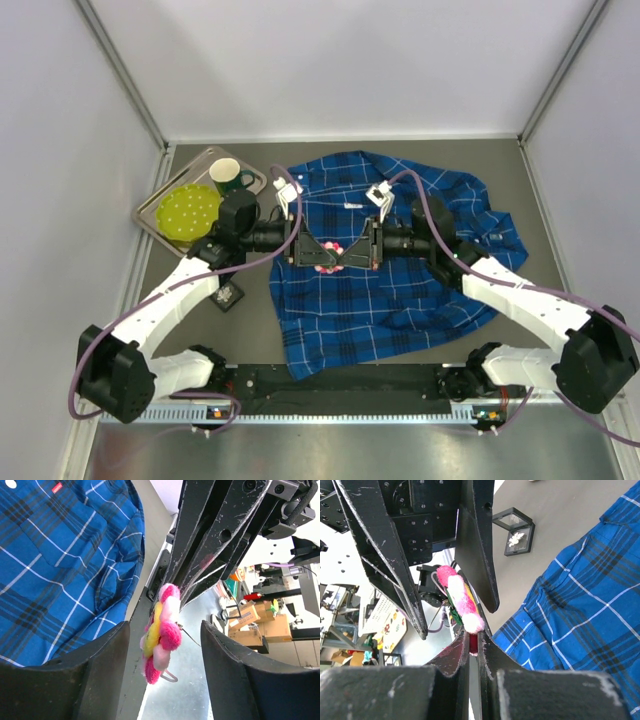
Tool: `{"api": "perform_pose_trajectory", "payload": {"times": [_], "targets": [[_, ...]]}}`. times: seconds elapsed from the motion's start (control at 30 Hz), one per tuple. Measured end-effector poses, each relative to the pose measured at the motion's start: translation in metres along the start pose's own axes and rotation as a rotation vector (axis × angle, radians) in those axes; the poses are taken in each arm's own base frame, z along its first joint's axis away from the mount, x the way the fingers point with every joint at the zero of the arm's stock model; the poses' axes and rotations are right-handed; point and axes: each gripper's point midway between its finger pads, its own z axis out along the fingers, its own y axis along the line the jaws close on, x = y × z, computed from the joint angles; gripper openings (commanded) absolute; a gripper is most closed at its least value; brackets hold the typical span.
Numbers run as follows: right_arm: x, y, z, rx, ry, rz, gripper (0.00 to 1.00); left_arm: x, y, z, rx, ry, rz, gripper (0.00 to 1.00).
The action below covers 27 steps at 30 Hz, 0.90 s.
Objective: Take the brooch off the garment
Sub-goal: Pass from the right arm to the left
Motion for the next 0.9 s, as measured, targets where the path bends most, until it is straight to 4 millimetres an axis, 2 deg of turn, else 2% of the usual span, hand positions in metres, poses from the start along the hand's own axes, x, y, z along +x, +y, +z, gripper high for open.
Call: {"api": "perform_pose_trajectory", "payload": {"times": [0.13,0.33,0.47,0.63,0.7,0.8,0.9], "targets": [[0.001,0.0007,0.0001,-0.006,0.005,0.003,0.0,0.0006,-0.0023,0.0,0.014,0.003,-0.007,0.5],[0.0039,0.0024,0.0011,-0.022,0.021,0.019,0.0,-0.001,-0.0038,0.0004,0.024,-0.004,0.001,0.41],[0.005,0.0043,0.0015,-0.035,0.029,0.027,0.0,0.0002,-0.002,0.0008,0.024,-0.005,-0.012,0.23],[0.0047,0.0044,0.002,-0.043,0.033,0.049,0.0,-0.0009,-0.0014,0.0002,0.025,-0.01,-0.012,0.16],[0.0047,0.004,0.0024,-0.044,0.035,0.056,0.0,-0.0011,-0.0008,0.0001,0.023,-0.012,-0.013,0.16],[0.005,0.0043,0.0025,-0.046,0.036,0.062,0.0,-0.0009,-0.0008,0.0001,0.023,-0.011,-0.016,0.21],[0.0048,0.0043,0.0025,-0.046,0.036,0.063,0.0,-0.001,-0.0008,0.0,0.024,-0.011,-0.018,0.17]]}}
